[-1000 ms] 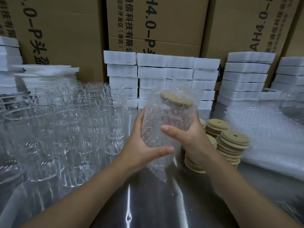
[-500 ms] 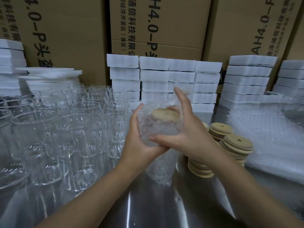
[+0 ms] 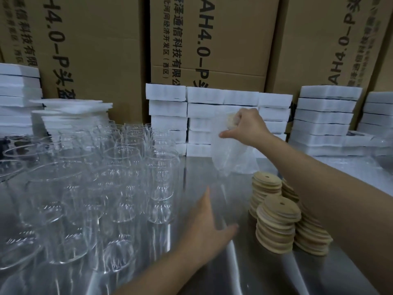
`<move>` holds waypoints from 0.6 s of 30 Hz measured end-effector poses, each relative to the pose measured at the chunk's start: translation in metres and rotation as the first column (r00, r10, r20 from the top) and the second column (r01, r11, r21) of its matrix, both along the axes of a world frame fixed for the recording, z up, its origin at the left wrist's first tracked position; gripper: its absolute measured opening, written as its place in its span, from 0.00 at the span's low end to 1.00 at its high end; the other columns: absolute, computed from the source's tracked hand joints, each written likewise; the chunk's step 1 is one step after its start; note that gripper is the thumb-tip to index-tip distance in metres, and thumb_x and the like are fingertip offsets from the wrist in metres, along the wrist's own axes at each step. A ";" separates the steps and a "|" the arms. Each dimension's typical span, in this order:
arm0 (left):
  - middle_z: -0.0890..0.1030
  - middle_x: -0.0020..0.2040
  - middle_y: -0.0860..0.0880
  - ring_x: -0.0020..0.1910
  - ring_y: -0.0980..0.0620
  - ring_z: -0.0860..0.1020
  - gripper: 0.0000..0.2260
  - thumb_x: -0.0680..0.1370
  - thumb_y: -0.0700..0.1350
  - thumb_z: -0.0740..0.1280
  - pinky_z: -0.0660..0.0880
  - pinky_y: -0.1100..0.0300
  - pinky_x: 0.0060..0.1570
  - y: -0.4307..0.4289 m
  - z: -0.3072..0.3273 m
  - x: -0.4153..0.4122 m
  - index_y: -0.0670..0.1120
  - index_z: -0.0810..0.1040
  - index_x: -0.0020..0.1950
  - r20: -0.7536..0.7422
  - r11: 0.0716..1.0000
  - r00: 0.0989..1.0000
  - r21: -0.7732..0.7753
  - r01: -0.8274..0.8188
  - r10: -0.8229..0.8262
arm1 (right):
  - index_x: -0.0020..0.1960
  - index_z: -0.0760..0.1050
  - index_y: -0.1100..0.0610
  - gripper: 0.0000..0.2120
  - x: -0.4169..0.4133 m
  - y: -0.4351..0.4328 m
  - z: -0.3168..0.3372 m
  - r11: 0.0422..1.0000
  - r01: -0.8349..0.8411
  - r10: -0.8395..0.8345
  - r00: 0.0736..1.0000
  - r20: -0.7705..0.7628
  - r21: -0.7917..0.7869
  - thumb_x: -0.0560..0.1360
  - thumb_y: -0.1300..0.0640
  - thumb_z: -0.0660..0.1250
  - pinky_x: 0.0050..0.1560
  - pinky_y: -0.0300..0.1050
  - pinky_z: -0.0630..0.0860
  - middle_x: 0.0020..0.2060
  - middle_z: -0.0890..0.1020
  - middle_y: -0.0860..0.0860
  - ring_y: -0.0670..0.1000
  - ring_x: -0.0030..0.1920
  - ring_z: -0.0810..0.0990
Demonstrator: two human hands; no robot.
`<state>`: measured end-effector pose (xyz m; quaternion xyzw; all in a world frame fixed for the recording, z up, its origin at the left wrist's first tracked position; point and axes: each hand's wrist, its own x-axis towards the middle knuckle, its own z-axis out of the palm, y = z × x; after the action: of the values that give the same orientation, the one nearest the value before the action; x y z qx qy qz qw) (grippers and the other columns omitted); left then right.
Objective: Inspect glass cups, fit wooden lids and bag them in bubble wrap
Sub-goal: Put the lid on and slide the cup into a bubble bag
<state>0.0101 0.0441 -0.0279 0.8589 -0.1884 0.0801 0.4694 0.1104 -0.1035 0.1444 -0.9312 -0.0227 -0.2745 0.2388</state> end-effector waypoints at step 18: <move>0.65 0.73 0.50 0.73 0.51 0.60 0.32 0.76 0.56 0.68 0.53 0.53 0.75 0.001 -0.001 -0.004 0.50 0.60 0.76 0.231 0.920 0.966 0.391 0.020 -0.119 | 0.67 0.63 0.67 0.27 0.091 0.016 -0.055 0.973 0.168 -0.178 0.982 -0.055 -0.158 0.78 0.49 0.65 0.61 0.43 0.68 0.64 0.68 0.62 0.60 0.64 0.69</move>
<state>0.0065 0.0447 -0.0293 0.9099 -0.2889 0.1325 0.2664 0.2010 -0.0872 0.0890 -0.9540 0.0457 -0.2595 0.1427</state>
